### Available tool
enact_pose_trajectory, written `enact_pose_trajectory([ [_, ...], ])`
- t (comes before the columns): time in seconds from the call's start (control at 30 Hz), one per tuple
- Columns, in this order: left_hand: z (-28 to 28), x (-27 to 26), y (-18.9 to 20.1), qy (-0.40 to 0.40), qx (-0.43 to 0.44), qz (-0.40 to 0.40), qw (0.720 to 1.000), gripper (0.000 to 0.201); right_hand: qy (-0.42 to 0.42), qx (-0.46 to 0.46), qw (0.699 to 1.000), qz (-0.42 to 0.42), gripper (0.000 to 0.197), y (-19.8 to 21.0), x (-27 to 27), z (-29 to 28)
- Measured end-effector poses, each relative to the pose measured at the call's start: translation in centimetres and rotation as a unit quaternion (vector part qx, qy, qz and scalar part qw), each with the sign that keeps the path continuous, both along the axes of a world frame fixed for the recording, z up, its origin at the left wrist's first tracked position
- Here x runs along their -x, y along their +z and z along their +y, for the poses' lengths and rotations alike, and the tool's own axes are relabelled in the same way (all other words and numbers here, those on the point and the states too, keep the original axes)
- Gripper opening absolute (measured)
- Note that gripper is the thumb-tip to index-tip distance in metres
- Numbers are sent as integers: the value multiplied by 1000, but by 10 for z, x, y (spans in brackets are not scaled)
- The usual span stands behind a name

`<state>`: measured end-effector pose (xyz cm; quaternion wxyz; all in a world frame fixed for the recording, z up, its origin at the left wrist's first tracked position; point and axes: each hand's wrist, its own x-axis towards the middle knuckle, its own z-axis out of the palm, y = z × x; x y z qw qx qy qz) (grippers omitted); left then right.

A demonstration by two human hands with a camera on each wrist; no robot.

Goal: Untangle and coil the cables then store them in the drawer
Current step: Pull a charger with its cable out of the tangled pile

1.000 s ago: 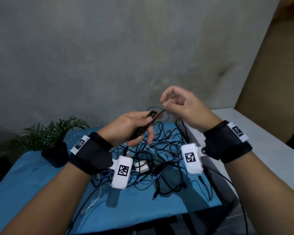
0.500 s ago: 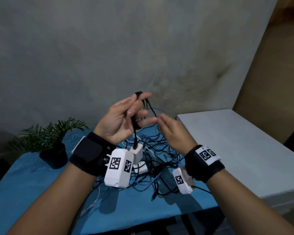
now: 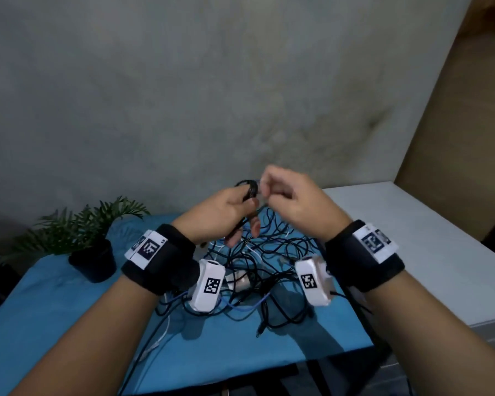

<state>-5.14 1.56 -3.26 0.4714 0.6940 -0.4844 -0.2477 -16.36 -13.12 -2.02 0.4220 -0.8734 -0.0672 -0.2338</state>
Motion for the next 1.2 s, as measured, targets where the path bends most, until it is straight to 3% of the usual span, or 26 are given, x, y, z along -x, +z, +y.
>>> enact_pose_trajectory([
  [0.13,9,-6,7,-63,48,212,974,39,-5,-65,995,-81,15,7,-2,-22],
  [0.3,16,-8,20,-124,136,323,928,37,-69,-78,986,-128,11,-9,-5,-34],
  [0.43,9,1,24,-133,216,385,888,25,-100,-65,990,-77,20,-33,-11,-26],
  [0.53,2,3,28,-59,304,392,866,26,-94,-30,995,17,23,-51,-11,-14],
  [0.63,-6,1,25,21,354,341,871,38,-45,15,992,117,29,-59,-5,3],
  [0.7,-9,3,17,62,320,242,914,39,-20,76,987,137,31,-55,-3,11],
  [0.8,-12,4,3,106,198,24,974,36,-15,136,978,159,23,-42,-2,13],
  [0.83,-12,2,0,111,158,-61,979,39,-15,143,977,158,20,-36,-1,13],
  [0.9,-11,-4,-2,114,65,-244,961,38,-28,135,981,134,16,-27,1,7],
  [0.93,-9,-6,-3,108,15,-284,953,29,-39,115,986,113,14,-23,1,1],
  [1.0,-4,-5,-4,61,-40,-214,974,20,-54,69,993,81,10,-16,3,-12],
  [1.07,0,-4,-6,4,-33,-59,998,23,-39,43,995,79,8,-10,5,-22],
  [1.13,2,-1,-4,-34,0,91,995,28,-12,19,996,88,11,-7,8,-26],
  [1.2,1,-2,-1,-57,3,145,988,47,18,-35,995,93,15,-6,12,-28],
])
